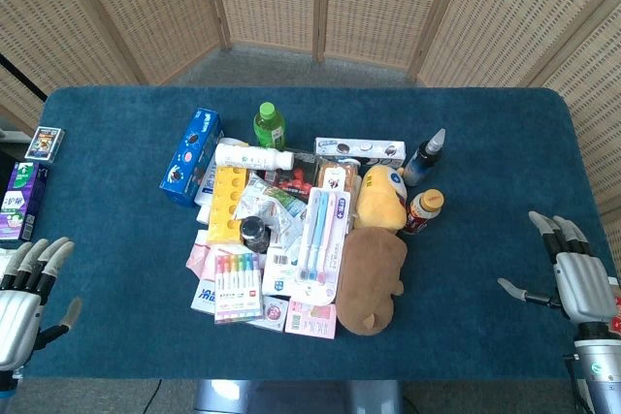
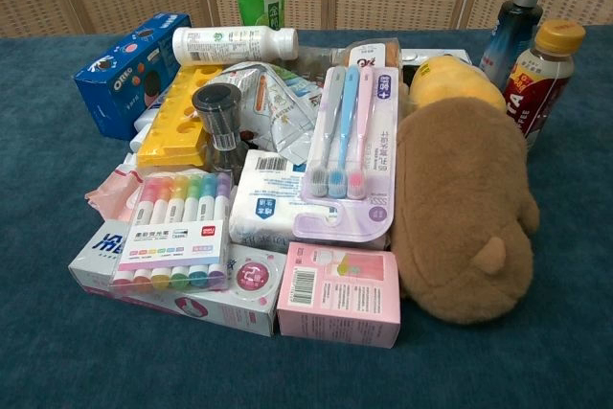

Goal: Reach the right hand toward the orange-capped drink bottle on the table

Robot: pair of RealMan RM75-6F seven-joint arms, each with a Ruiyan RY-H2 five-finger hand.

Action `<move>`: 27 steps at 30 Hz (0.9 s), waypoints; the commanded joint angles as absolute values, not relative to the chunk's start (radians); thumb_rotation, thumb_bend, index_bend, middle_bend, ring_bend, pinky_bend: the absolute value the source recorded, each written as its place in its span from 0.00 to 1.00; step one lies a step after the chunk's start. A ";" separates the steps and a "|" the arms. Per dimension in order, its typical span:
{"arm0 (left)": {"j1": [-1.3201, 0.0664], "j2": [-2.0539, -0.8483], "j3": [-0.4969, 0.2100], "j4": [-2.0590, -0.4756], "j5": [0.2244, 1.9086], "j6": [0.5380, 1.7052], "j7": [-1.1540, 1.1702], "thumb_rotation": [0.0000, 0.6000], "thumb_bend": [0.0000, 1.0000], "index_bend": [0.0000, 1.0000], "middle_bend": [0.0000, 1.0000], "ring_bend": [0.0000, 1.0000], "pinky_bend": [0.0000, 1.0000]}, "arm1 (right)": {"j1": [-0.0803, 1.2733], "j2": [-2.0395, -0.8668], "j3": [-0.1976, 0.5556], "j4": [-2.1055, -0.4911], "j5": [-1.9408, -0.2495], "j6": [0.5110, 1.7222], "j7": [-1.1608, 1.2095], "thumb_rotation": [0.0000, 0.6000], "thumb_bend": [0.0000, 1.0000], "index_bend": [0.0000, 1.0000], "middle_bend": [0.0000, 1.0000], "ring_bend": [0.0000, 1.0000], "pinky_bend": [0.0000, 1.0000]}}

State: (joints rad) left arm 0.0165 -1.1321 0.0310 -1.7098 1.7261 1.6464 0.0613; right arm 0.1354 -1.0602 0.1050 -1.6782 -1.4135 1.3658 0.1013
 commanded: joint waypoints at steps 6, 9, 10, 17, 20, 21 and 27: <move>0.007 -1.140 0.032 -1.708 1.736 1.639 0.051 1.00 0.46 0.08 0.13 0.01 0.00 | 0.142 -1.062 0.106 -1.676 -1.411 1.348 0.154 0.63 0.14 0.00 0.13 0.00 0.00; 0.007 -1.137 0.033 -1.708 1.743 1.646 0.044 1.00 0.46 0.08 0.13 0.02 0.00 | 0.144 -1.068 0.111 -1.666 -1.415 1.348 0.210 0.62 0.14 0.00 0.13 0.00 0.00; 0.007 -1.134 0.034 -1.710 1.747 1.649 0.038 1.00 0.46 0.08 0.13 0.02 0.00 | 0.147 -1.073 0.114 -1.660 -1.416 1.345 0.246 0.62 0.14 0.00 0.13 0.00 0.00; 0.000 -1.105 0.038 -1.737 1.778 1.660 0.025 1.00 0.46 0.08 0.13 0.02 0.00 | 0.196 -1.114 0.138 -1.577 -1.426 1.274 0.517 0.62 0.14 0.00 0.13 0.00 0.00; -0.002 -1.095 0.044 -1.752 1.802 1.668 0.018 1.00 0.46 0.08 0.13 0.02 0.00 | 0.226 -1.151 0.155 -1.519 -1.414 1.239 0.582 0.63 0.14 0.00 0.13 0.00 0.00; -0.003 -1.092 0.047 -1.758 1.810 1.671 0.008 1.00 0.46 0.08 0.13 0.02 0.00 | 0.236 -1.162 0.159 -1.503 -1.409 1.226 0.601 0.63 0.14 0.00 0.13 0.00 0.00; 0.000 -1.077 0.051 -1.775 1.845 1.693 0.009 1.00 0.45 0.08 0.13 0.02 0.00 | 0.296 -1.230 0.177 -1.392 -1.380 1.134 0.690 0.63 0.14 0.00 0.13 0.00 0.00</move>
